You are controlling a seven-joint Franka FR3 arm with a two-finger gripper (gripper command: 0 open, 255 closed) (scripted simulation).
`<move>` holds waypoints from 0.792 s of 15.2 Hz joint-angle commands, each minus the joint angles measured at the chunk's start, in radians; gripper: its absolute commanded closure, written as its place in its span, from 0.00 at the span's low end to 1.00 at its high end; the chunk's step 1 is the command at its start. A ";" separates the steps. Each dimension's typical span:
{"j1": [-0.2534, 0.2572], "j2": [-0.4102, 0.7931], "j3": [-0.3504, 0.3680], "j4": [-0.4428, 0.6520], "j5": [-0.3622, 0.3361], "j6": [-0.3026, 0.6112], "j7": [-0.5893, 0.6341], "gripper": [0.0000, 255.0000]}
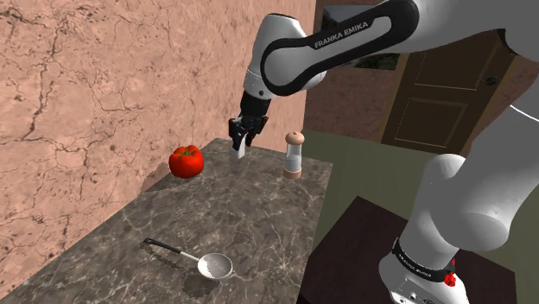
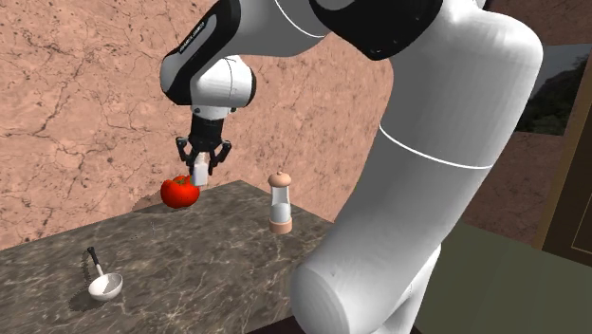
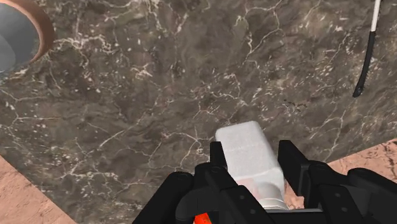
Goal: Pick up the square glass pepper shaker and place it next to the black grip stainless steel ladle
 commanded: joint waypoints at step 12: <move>0.083 0.398 0.123 0.455 -0.107 -0.037 0.267 1.00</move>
